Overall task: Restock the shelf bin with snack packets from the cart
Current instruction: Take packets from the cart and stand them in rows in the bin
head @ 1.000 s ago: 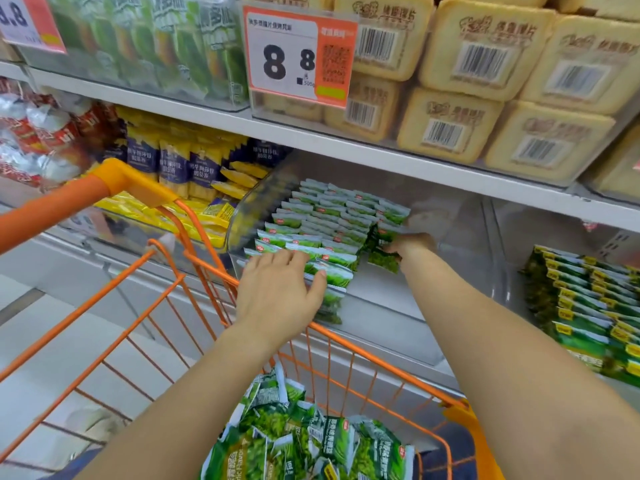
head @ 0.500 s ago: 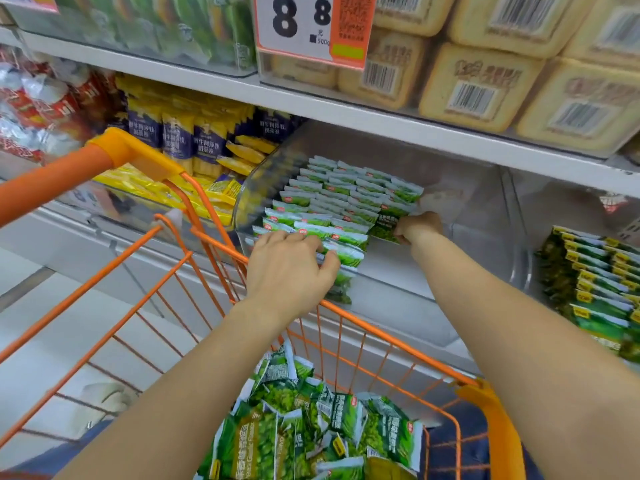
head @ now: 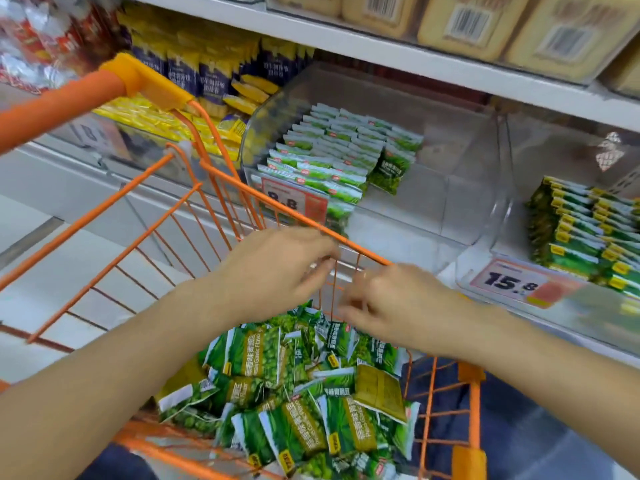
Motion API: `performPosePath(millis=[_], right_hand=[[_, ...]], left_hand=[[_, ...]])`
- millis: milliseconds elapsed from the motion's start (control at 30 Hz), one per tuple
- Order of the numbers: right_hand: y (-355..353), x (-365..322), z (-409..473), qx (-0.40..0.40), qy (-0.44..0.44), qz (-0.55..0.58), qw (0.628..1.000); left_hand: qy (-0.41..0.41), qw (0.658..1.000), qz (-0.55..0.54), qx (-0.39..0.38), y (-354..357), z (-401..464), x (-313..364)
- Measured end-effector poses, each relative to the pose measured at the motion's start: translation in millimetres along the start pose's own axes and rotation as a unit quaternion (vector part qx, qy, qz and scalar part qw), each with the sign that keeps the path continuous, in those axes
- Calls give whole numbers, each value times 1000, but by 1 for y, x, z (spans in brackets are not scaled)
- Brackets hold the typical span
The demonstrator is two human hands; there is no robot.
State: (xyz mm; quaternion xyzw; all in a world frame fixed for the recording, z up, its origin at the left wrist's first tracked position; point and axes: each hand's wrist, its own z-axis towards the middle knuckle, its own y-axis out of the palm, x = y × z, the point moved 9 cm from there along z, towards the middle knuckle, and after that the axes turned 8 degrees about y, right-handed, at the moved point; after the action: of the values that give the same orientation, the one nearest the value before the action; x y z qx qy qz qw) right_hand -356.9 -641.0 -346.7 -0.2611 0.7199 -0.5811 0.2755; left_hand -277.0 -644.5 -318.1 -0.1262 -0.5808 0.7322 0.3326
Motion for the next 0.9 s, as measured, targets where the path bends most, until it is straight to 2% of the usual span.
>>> performPosePath(millis=[67,100,167,267,433,567,700,767,800,833,900], right_hand=[[45,5,-1,-148,-5,-89,985],[62,9,-2,-194,-6,-131,972],[91,11,-5,-238,-33,-231,943],[132,8,-18,-302,-80,-307,899],[157,7,-18,-315,-115,-357,872],[137,1,-13,-310,-119,-330,884],[85,7,7,-237,-20,-168,957],[58,14,15,-169,44,-16,984],[45,18,17,-131,82,82,984],[33,23,18,-97,126,201,967],[20,30,15,-66,198,439,874]], left_hand=[[-27,995,12,-99,23,-13,-8],[-37,990,26,-134,33,-18,-13],[-58,979,50,-188,50,-26,-25],[-86,973,32,-210,62,-29,-37],[-118,970,-18,-214,65,-31,-44],[-110,972,-23,-207,62,-30,-41],[-117,979,-32,-167,47,-26,-44],[-123,983,-63,-124,36,-25,-45],[-125,983,-88,-102,31,-25,-44],[-125,981,-119,-88,28,-25,-41],[-120,971,-194,-68,24,-23,-32]])
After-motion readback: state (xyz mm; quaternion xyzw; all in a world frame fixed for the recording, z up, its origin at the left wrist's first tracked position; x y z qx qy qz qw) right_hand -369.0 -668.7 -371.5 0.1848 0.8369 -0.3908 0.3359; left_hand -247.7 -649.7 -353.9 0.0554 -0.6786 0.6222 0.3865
